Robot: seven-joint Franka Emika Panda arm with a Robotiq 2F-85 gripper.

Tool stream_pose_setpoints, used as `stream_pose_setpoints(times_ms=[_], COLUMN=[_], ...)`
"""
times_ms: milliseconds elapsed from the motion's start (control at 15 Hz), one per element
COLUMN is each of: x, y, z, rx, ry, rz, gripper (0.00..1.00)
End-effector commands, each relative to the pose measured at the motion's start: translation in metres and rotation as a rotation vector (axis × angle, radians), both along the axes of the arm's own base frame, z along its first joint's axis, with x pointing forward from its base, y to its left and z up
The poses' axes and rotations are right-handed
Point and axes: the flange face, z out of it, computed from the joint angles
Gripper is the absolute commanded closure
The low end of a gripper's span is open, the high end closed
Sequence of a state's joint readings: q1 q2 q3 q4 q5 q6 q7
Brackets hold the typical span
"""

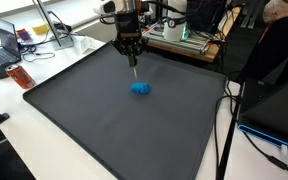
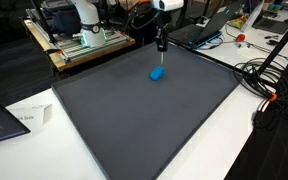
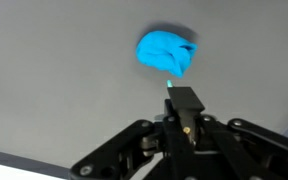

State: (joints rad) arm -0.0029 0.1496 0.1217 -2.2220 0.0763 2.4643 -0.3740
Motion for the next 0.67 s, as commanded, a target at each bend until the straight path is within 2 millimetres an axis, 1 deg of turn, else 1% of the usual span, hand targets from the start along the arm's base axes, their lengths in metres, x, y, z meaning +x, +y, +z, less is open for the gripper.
stream_pose_setpoints(times_ms=[0, 600], x=[-0.011, -0.014], y=[0.004, 0.014], z=[-0.008, -0.041], rx=[-0.053, -0.094], ry=[0.033, 0.038], rz=[-0.006, -0.013], gripper=[0.97, 0.97])
